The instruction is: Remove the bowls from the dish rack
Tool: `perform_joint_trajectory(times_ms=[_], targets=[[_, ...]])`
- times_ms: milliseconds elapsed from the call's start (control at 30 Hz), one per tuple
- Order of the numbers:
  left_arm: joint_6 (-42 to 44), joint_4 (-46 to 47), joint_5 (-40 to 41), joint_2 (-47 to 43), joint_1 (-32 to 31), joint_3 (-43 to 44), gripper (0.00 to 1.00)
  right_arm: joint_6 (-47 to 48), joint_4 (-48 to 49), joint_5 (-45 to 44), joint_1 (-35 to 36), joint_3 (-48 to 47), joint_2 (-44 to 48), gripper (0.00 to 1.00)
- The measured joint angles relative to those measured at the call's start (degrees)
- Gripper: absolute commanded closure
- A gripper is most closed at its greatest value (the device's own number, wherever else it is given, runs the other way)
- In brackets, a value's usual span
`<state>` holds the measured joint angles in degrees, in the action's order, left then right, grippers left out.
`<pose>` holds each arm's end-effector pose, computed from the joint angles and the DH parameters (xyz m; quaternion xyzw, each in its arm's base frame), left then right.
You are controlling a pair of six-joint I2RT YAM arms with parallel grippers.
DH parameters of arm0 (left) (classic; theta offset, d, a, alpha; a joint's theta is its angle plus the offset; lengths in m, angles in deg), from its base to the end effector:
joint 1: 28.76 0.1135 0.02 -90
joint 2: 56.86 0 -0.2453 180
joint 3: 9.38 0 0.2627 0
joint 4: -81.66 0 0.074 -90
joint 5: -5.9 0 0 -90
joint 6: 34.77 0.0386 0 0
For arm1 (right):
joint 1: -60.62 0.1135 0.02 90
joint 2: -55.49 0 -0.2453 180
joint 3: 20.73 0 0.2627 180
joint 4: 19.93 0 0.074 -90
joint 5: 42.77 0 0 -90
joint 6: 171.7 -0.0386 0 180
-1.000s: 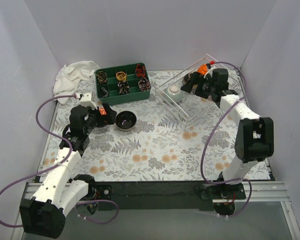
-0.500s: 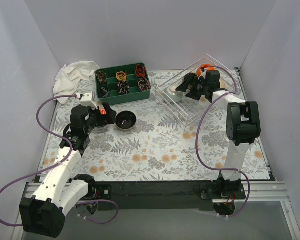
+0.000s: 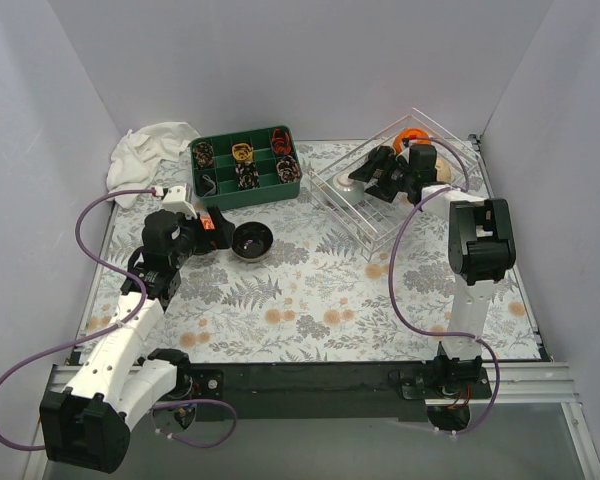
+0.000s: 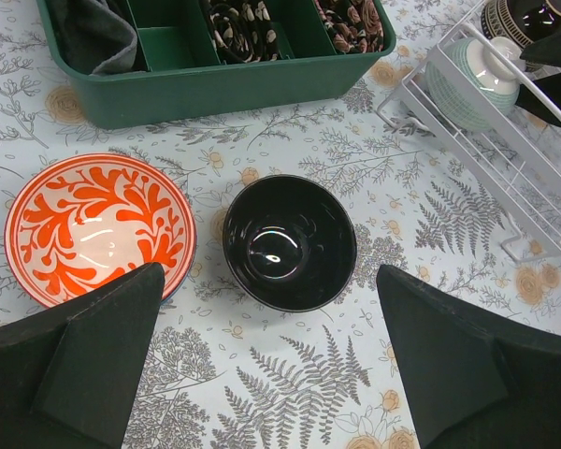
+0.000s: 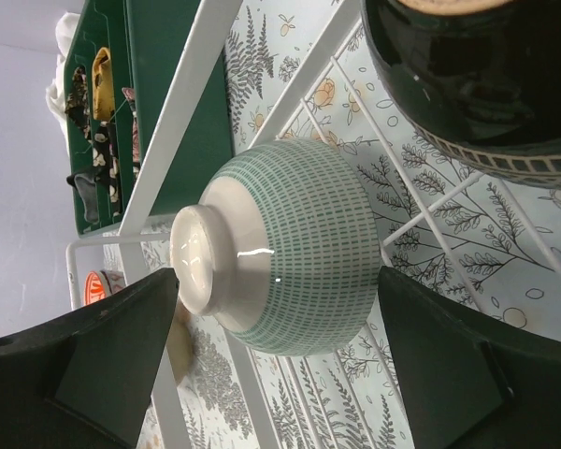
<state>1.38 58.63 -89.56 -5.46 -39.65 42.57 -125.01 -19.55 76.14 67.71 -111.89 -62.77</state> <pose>0.2286 -0.0477 0.2647 -0.2795 0.7824 -0.3306 0.4476 0.4604 0.0761 0.1614 0.1318 0.8243 0.4086 0.3691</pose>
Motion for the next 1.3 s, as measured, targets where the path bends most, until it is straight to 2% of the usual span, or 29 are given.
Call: perform_joint_trajectory(times_ms=[567, 733, 933, 1167, 1300], targets=[[-0.11, 0.02, -1.73, 0.46, -0.11, -0.46, 0.02, -4.68, 1.31, 0.66, 0.50, 2.47, 0.02, 0.01], [-0.11, 0.02, -2.27, 0.70, -0.11, -0.55, 0.02, -4.79, 1.25, 0.98, 0.52, 2.47, -0.15, 0.05], [-0.15, 0.04, -3.06, 0.70, -0.11, -0.55, 0.02, -5.42, 1.46, 1.18, 0.50, 2.45, -0.44, 0.19], [-0.17, 0.07, -3.43, 0.70, -0.11, -0.55, 0.02, -6.43, 1.64, 1.09, 0.31, 2.47, -0.39, 0.51], [-0.17, 0.07, -3.56, 0.70, -0.11, -0.57, 0.02, -6.10, 1.60, 0.87, 0.31, 2.99, 0.20, 0.60]])
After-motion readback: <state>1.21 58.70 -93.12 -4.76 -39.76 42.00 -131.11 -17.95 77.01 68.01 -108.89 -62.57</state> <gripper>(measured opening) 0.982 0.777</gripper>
